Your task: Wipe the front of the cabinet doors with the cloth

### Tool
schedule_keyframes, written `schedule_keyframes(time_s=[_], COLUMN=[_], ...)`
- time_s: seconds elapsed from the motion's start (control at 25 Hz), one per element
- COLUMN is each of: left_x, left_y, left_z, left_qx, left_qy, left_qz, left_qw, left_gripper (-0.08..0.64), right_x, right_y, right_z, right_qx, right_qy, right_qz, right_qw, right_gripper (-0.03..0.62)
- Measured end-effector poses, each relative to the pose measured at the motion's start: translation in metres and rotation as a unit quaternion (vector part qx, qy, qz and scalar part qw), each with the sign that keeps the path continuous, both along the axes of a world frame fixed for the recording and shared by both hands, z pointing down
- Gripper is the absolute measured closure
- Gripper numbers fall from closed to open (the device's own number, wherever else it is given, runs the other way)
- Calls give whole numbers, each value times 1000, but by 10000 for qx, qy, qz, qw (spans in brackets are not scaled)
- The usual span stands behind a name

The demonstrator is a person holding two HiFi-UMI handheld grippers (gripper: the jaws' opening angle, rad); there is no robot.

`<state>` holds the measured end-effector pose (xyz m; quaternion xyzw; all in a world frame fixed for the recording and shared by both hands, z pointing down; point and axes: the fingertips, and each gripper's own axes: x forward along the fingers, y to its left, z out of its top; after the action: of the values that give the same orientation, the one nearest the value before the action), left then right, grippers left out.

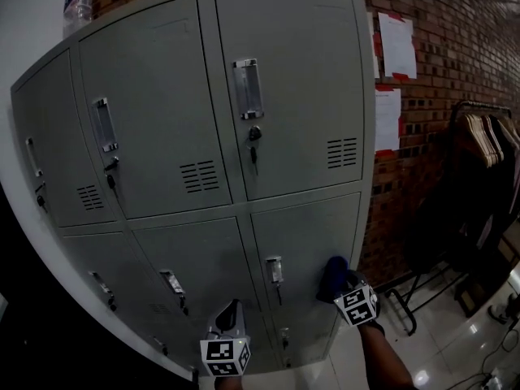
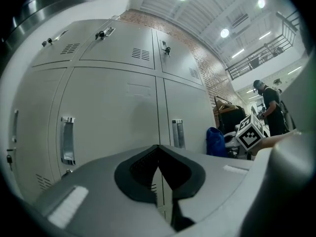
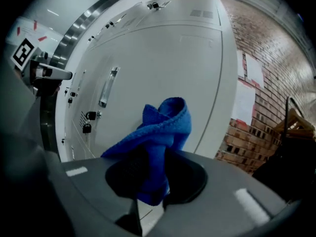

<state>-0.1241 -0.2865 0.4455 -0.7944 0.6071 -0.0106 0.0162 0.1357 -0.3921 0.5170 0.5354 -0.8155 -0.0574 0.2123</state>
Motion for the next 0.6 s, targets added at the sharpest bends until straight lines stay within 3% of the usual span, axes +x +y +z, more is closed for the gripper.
schedule_keyframes(time_s=[0.36, 0.6], left_x=[12, 15], left_y=[-5, -4], left_z=[0, -3], left_qx=[11, 48], left_qy=[-51, -62], left_qz=[45, 124], left_qw=[10000, 9999], left_gripper=[543, 543], right_x=[49, 57], right_y=[-8, 10], right_z=[-6, 31], right_qx=[56, -263], right_qy=[-59, -118], right_qz=[585, 867], right_qw=[9983, 9958], right_gripper=[511, 511])
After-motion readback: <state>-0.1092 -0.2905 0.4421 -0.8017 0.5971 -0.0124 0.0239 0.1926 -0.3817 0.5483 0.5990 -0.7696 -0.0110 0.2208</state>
